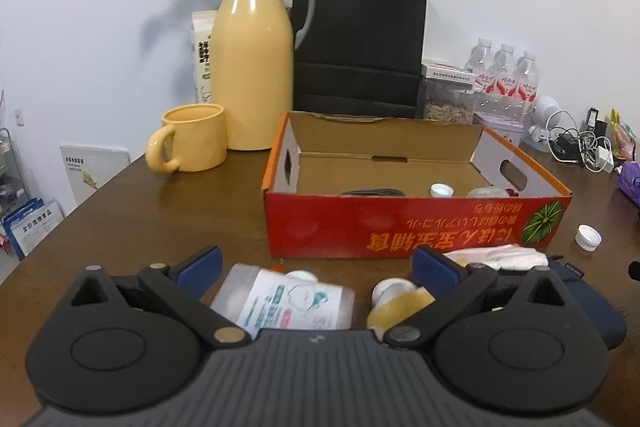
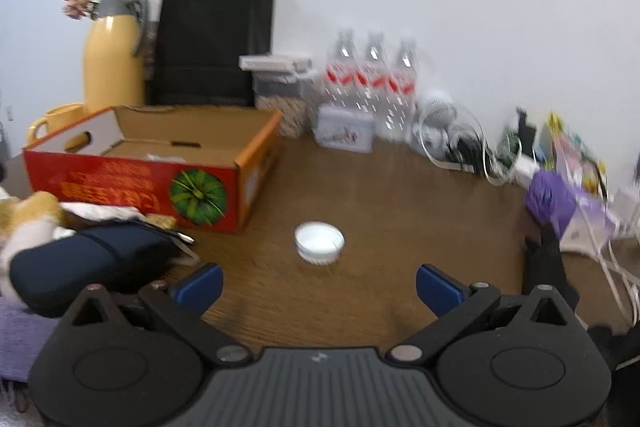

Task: Organize objects
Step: 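Grasp a white bottle cap with the right tool while the left tool reaches toward the wipes pack, then grasp the white wet-wipes pack with the left tool while the right tool holds the cap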

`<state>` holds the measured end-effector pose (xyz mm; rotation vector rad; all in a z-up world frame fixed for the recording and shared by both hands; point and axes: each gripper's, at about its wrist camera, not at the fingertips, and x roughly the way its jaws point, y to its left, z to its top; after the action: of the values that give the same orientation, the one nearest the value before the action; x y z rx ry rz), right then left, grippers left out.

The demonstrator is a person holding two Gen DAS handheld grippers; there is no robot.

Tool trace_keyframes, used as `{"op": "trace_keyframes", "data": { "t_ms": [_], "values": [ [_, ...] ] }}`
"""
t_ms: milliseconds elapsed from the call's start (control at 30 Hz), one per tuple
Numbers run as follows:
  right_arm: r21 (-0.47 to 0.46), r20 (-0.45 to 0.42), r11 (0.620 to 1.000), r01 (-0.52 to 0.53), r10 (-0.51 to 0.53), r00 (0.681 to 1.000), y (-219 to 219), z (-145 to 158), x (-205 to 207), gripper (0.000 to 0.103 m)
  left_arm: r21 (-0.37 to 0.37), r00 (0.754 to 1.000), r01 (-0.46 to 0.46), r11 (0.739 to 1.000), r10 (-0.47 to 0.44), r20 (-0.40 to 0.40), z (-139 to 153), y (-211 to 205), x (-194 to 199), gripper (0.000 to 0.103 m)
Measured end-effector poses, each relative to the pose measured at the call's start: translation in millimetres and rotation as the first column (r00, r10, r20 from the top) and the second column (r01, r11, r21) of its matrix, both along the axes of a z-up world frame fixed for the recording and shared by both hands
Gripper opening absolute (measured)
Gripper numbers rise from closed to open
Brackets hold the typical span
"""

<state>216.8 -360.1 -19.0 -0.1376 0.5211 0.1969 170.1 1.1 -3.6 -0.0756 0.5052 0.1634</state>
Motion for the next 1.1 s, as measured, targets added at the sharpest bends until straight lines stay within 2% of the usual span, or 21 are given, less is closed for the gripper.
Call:
{"op": "trace_keyframes", "data": {
  "t_ms": [100,167,200,400,467,567,600,633,733,1000,1100],
  "values": [
    [0.024,-0.031,0.999,0.030,-0.029,0.999,-4.4,-8.8,12.5,0.101,-0.004,1.000,-0.010,1.000,0.010,0.000,-0.5,3.9,-4.7,0.103],
    [0.042,-0.047,0.999,0.024,-0.022,0.999,-4.1,-11.1,22.4,0.095,-0.005,1.000,-0.019,1.000,0.019,0.001,-0.2,6.5,-6.0,0.103],
    [0.049,-0.053,0.999,0.014,-0.012,0.999,-2.7,-12.2,28.5,0.089,-0.007,1.000,-0.024,1.000,0.024,0.001,0.0,7.5,-6.2,0.103],
    [0.012,-0.116,0.999,0.034,-0.032,0.993,12.7,-28.0,74.4,0.075,-0.020,1.000,-0.027,0.999,0.027,0.003,-0.5,8.2,-7.7,0.103],
    [0.032,-0.126,0.998,0.055,-0.050,0.991,13.8,-29.6,87.0,0.069,-0.021,1.000,-0.029,0.999,0.029,-0.001,-1.5,7.8,-6.9,0.103],
    [0.074,-0.144,0.995,0.069,-0.058,0.988,11.2,-30.4,98.6,0.055,-0.022,1.000,-0.031,0.999,0.031,-0.002,-2.4,7.6,-7.1,0.103],
    [0.082,-0.142,0.994,0.067,-0.055,0.988,10.7,-30.1,99.2,0.044,-0.022,0.999,-0.033,0.999,0.033,-0.003,-3.0,7.6,-7.1,0.103],
    [0.083,-0.137,0.995,0.062,-0.051,0.989,10.7,-29.8,98.0,0.039,-0.023,0.999,-0.037,0.999,0.037,-0.005,-3.7,7.7,-7.0,0.103],
    [0.102,-0.127,0.994,0.048,-0.035,0.991,8.1,-28.6,90.9,0.039,-0.024,0.999,-0.045,0.999,0.045,-0.006,-5.2,8.3,-7.3,0.103],
    [0.046,0.028,0.998,0.030,-0.032,0.999,16.0,-15.7,53.9,0.039,-0.026,0.998,-0.067,0.997,0.067,-0.016,-7.9,13.6,-11.7,0.103],
    [0.051,0.067,0.999,0.013,-0.017,0.998,18.8,-9.7,37.5,0.039,-0.032,0.997,-0.076,0.997,0.076,-0.022,-9.3,17.2,-14.2,0.103]
  ]
}}
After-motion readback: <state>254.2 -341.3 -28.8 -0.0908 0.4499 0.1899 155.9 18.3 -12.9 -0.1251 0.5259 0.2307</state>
